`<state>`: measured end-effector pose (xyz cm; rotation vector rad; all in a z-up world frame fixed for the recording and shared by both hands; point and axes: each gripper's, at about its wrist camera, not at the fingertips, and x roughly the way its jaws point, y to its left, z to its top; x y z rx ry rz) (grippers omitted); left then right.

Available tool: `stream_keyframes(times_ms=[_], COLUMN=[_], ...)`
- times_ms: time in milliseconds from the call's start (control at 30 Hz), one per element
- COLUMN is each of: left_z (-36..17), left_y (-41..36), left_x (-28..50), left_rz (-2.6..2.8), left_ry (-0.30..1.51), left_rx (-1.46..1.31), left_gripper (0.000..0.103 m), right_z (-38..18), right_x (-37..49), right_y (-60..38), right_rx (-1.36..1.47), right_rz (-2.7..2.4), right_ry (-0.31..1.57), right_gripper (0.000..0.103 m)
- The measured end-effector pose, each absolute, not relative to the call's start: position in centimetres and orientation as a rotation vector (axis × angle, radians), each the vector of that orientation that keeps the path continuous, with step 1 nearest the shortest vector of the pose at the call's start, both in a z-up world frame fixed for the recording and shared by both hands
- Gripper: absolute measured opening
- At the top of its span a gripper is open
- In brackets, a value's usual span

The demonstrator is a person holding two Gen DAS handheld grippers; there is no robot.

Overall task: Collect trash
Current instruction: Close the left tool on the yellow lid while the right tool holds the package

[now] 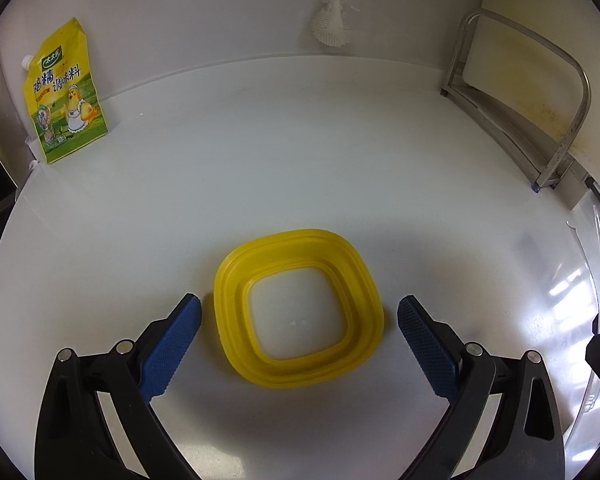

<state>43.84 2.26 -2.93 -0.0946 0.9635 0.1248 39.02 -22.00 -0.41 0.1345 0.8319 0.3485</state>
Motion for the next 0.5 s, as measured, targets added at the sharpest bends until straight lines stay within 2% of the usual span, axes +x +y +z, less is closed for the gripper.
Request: stream_keyframes(times_ms=[100,167,267,500], left_z=[-3.0,-2.8,-2.5,-1.9], left_y=[2.4,2.4,2.2,2.3], left_x=[44.0,43.9,43.5,42.1], left_rz=[0.116,0.115,0.106,0.082], left_ry=[0.97,0.961,0.943,0.901], left_rx=[-0.104,-0.102,-0.087,-0.092], left_gripper=[0.095,0.089,0.072,0.07], right_z=[-0.4,-0.3,-0.4,-0.4], right_x=[38.9,38.9,38.8,38.6], right_y=[-21.9,-22.0,-22.0,-21.8], right_rx=[0.137,0.142,0.145,0.132], right_rz=[0.354,0.363,0.367,0.369], right_ry=[0.832,0.828,0.829,0.824], right_gripper=[0.057,0.057,0.057,0.057])
